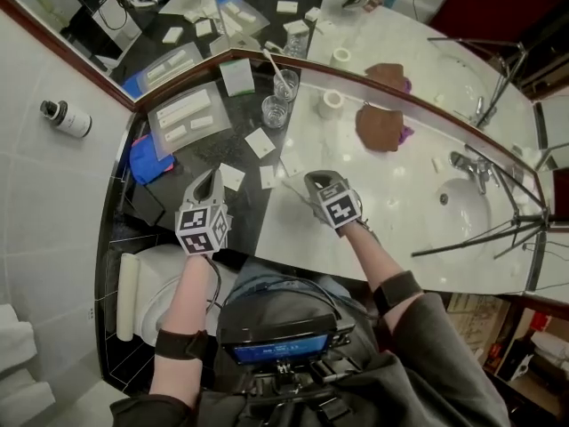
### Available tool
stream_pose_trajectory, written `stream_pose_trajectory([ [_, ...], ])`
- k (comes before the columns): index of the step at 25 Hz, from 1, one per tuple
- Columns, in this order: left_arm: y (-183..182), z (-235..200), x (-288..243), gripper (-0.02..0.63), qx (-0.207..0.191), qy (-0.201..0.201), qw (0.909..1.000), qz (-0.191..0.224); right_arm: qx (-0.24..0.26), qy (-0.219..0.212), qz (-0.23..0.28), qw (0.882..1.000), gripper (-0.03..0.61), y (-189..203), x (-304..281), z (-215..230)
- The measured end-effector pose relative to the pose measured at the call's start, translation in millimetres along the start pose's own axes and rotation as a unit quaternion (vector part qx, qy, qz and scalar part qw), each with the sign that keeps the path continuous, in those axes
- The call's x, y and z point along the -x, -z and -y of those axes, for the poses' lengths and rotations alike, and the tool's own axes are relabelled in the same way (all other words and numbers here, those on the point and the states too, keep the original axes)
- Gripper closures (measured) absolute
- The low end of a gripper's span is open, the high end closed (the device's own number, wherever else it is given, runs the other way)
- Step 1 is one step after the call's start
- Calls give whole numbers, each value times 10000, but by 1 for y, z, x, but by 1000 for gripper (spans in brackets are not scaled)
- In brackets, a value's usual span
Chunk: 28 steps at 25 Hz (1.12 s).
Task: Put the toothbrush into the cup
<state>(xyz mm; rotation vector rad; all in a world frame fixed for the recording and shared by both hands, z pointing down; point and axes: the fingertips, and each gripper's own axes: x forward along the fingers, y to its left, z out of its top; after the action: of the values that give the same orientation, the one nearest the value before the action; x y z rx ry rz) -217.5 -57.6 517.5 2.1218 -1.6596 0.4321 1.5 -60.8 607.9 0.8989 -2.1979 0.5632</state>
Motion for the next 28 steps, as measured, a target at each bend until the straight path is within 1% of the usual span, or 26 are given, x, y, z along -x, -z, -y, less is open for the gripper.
stream_pose_trajectory([
  [4, -9, 8, 5, 612, -42, 91, 9999, 107, -165, 30, 637, 9978, 560, -28, 28, 8],
  [7, -9, 16, 9, 612, -63, 194, 9997, 119, -264, 112, 1113, 9934, 560, -42, 48, 14],
  [13, -10, 23, 17, 612, -141, 277, 9994, 174, -604, 354, 1695, 9830, 560, -51, 90, 26],
  [20, -9, 34, 26, 612, -187, 430, 9986, 231, -1029, 660, 2043, 9713, 560, -34, 127, 48],
  [25, -6, 45, 27, 614, -214, 535, 9982, 177, -1143, 741, 2073, 9687, 560, -22, 141, 54],
  [28, -5, 49, 25, 612, -112, 563, 9982, 182, -1184, 757, 2072, 9681, 559, -17, 143, 56],
])
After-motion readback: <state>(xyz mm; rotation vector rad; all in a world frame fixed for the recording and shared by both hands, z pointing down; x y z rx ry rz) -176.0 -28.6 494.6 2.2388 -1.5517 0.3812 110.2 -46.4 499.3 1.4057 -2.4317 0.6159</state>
